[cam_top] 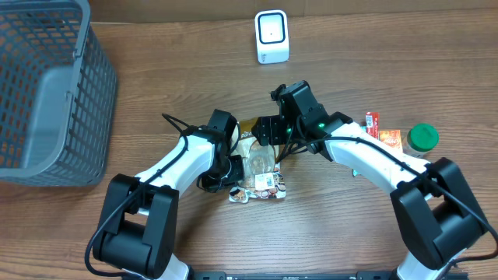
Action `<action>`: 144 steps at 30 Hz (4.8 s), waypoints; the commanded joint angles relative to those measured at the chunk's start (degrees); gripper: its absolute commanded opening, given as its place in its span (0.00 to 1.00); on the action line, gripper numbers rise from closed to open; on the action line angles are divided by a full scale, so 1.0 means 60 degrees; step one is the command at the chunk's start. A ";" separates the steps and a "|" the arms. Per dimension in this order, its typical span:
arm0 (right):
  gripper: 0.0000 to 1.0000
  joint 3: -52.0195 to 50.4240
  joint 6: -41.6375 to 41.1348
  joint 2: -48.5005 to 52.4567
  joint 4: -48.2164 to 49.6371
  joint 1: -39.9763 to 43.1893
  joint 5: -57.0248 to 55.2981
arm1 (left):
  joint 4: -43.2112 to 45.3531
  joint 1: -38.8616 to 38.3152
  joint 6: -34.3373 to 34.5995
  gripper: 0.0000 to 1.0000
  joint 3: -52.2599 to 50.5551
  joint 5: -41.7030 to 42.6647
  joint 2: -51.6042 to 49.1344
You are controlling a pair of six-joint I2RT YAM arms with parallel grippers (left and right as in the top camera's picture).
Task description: Scan the item barcode
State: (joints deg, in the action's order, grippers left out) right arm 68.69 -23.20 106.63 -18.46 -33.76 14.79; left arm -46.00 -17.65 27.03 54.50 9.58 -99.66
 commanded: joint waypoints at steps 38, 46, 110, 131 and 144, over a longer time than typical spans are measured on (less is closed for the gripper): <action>0.87 0.1075 -0.0186 -0.0146 -0.4299 -0.0630 0.1341 | -0.2900 0.1140 -0.0659 0.66 0.3938 -0.1144 0.0102; 0.87 0.1056 -0.0076 -0.0142 -0.3373 0.0616 0.1300 | -0.2823 0.1129 -0.0670 0.84 0.2517 -0.0331 0.0095; 0.98 -0.0605 0.0131 0.0120 -0.1450 0.0328 0.1122 | 0.1563 0.1519 -0.0477 0.23 -0.0149 0.2412 0.0098; 1.00 -0.0095 0.2459 0.0087 -0.2714 0.2772 0.6765 | -0.1683 0.2350 -0.3155 0.20 0.2932 0.5410 0.0554; 1.00 -0.0098 0.2419 0.0087 -0.2499 0.2790 0.7246 | -0.1832 0.2259 -0.3213 0.31 0.3115 0.4452 0.0550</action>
State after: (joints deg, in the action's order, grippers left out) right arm 66.54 -9.37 107.53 -33.56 -17.12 58.43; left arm -57.04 -3.73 8.75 71.99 39.75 -97.86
